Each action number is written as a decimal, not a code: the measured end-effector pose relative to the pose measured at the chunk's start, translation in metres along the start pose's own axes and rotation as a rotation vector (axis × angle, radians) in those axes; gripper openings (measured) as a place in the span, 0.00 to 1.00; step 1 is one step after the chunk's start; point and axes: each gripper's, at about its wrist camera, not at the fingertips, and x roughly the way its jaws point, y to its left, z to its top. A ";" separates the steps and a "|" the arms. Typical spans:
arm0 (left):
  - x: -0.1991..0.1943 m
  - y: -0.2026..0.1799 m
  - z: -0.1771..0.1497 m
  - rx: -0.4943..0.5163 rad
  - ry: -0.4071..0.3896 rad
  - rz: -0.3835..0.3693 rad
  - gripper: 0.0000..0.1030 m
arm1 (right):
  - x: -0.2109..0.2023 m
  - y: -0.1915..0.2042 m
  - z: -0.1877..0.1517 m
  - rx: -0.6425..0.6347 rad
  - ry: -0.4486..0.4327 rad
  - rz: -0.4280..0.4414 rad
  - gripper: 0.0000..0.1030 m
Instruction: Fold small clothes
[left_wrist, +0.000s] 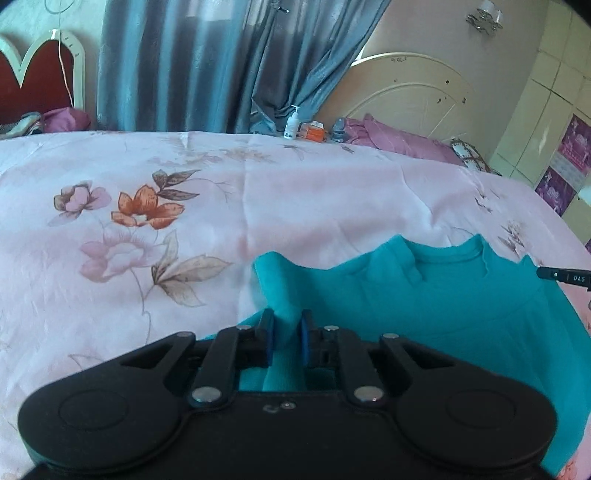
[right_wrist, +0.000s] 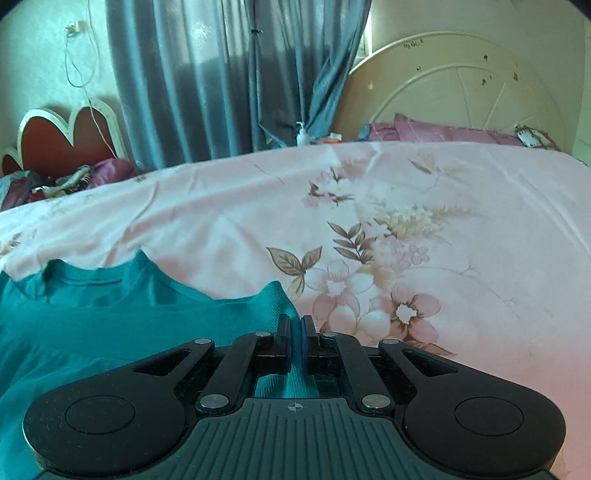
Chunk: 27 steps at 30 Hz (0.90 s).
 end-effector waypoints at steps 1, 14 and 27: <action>-0.002 0.001 0.001 -0.004 -0.009 -0.006 0.13 | -0.003 -0.001 0.000 0.000 -0.012 -0.001 0.03; 0.009 0.008 -0.003 -0.018 -0.009 -0.007 0.21 | 0.016 -0.004 0.000 0.002 0.034 -0.022 0.04; 0.003 -0.125 -0.011 0.208 0.052 -0.151 0.42 | -0.012 0.109 -0.007 -0.257 0.104 0.225 0.48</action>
